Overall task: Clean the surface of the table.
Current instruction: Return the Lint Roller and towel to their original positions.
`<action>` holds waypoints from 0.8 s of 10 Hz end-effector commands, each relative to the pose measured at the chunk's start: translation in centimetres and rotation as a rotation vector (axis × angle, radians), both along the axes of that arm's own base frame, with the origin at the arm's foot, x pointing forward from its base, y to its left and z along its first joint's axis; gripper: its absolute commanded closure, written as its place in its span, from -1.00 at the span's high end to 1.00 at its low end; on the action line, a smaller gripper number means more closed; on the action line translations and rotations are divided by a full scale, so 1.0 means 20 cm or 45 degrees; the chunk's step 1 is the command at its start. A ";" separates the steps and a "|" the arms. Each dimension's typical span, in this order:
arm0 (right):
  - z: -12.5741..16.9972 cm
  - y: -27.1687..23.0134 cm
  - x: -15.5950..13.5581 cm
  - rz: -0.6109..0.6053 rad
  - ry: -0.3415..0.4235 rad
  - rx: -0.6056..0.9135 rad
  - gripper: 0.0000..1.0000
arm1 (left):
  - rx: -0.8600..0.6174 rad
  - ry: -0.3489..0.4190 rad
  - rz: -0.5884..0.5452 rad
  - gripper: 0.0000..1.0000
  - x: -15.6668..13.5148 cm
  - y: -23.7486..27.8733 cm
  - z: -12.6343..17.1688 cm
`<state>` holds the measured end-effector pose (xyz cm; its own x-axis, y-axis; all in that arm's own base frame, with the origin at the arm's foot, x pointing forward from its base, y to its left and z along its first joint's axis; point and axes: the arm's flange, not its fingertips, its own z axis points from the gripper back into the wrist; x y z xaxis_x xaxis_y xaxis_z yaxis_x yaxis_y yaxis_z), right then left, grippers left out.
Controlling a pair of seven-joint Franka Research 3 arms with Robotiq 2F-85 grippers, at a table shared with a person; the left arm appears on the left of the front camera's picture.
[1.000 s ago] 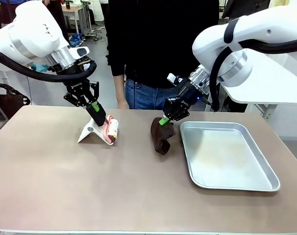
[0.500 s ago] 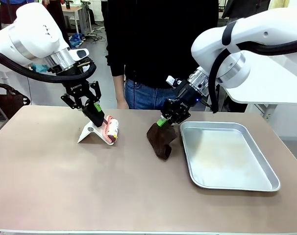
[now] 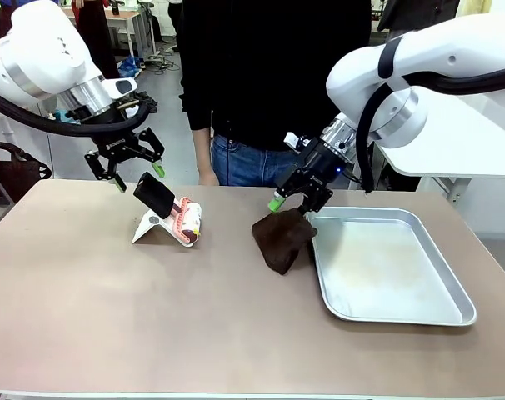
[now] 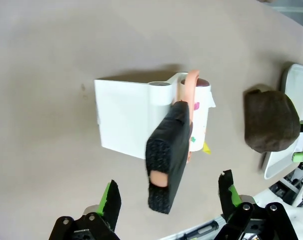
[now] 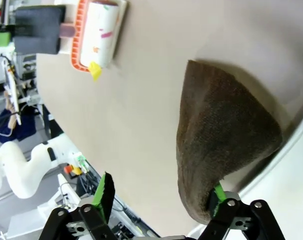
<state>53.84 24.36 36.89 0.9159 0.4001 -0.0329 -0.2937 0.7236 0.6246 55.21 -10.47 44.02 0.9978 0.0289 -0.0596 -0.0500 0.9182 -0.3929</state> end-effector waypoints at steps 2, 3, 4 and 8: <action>0.11 -0.04 -0.02 -0.080 0.129 -0.242 1.00 | 0.020 -0.010 0.019 1.00 -0.10 0.05 0.04; 0.13 -0.05 -0.04 -0.123 0.143 -0.310 1.00 | 0.016 -0.025 0.030 1.00 -0.13 0.07 0.05; 0.15 -0.05 -0.06 -0.171 0.133 -0.369 1.00 | 0.011 -0.030 0.047 1.00 -0.16 0.09 0.06; 0.19 -0.18 -0.17 -0.235 0.067 -0.230 1.00 | -0.141 -0.080 0.097 1.00 -0.36 0.27 0.10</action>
<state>51.86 22.24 41.38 0.9626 0.2005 -0.1823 -0.1060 0.8978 0.4275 49.97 -6.33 46.26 0.9942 0.1032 -0.0289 -0.1055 0.8938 -0.4359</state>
